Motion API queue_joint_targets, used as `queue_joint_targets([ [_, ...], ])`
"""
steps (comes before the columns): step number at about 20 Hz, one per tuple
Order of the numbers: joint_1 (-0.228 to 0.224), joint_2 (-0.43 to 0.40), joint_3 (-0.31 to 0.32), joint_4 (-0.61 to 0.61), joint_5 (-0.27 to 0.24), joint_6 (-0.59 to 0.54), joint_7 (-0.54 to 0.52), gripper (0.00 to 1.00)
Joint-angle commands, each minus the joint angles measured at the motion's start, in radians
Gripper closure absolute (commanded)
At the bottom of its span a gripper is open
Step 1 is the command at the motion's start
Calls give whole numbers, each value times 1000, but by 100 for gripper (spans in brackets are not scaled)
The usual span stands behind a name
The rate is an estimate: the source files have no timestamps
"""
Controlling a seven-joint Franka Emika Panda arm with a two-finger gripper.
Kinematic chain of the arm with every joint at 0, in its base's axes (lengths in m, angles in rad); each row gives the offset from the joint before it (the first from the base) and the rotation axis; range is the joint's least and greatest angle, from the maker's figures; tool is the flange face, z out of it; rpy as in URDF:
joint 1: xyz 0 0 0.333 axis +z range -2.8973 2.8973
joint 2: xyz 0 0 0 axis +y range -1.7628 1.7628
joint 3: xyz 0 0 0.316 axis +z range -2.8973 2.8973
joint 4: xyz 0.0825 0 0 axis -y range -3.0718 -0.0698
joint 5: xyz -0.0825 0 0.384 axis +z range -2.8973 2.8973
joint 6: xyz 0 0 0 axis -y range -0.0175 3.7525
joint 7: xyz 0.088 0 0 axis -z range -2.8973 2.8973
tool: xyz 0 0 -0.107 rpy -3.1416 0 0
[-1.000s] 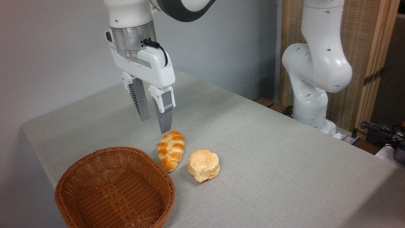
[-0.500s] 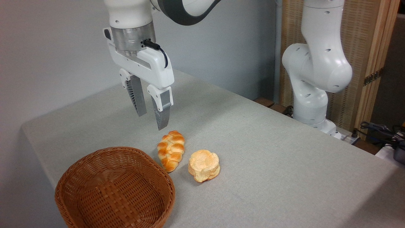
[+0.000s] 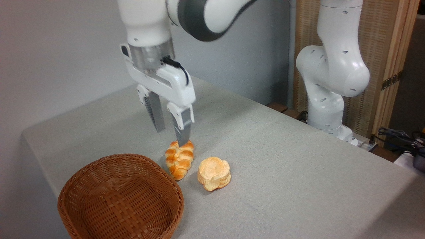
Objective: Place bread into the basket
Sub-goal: 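Lower the open gripper over the round glazed bun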
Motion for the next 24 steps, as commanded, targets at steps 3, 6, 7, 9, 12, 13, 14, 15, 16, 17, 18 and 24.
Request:
queue_joint_targets([
  [3,-4,-45,130,-101,13,32,153,0],
  [6,-4,-45,137,-162,64,52,209,0],
  [7,-4,-43,137,-176,63,56,207,0],
  [9,-10,-34,135,-189,60,76,206,0],
  [12,-15,-22,135,-210,56,98,209,0],
  [13,-16,-19,135,-219,56,111,209,0],
  [14,-18,-14,134,-222,56,125,209,0],
  [15,-19,-8,130,-226,56,130,209,0],
  [16,-19,-5,130,-226,56,131,210,0],
  [17,-18,-3,130,-226,58,133,210,0],
  [18,-18,1,130,-226,58,137,210,0],
  [24,-18,18,130,-232,60,179,213,34],
])
